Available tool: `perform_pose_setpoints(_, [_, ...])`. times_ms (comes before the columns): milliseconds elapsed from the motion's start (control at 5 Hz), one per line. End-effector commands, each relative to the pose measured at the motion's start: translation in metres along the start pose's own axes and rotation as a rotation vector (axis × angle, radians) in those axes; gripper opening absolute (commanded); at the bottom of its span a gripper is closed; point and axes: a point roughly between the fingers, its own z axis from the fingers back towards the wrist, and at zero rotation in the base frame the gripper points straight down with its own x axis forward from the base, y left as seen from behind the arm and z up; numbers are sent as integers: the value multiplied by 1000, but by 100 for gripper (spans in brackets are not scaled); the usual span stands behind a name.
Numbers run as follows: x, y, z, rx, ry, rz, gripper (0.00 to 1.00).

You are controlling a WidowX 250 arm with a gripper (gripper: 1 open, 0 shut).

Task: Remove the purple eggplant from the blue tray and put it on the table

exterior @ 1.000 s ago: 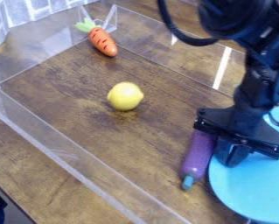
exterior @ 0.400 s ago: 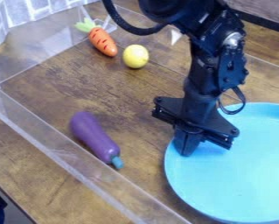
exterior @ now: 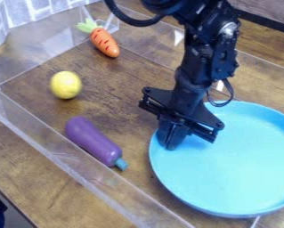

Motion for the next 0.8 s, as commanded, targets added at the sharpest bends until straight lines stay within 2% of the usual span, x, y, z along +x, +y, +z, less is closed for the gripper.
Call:
perform_pose_setpoints(0, [20, 6, 20, 3, -46, 62, 0])
perform_pose_setpoints(200, [24, 0, 29, 7, -49, 90, 0])
perform_pose_setpoints(400, [19, -12, 26, -3, -68, 2, 0])
perform_pose_setpoints(600, [16, -28, 19, -20, -80, -81, 100])
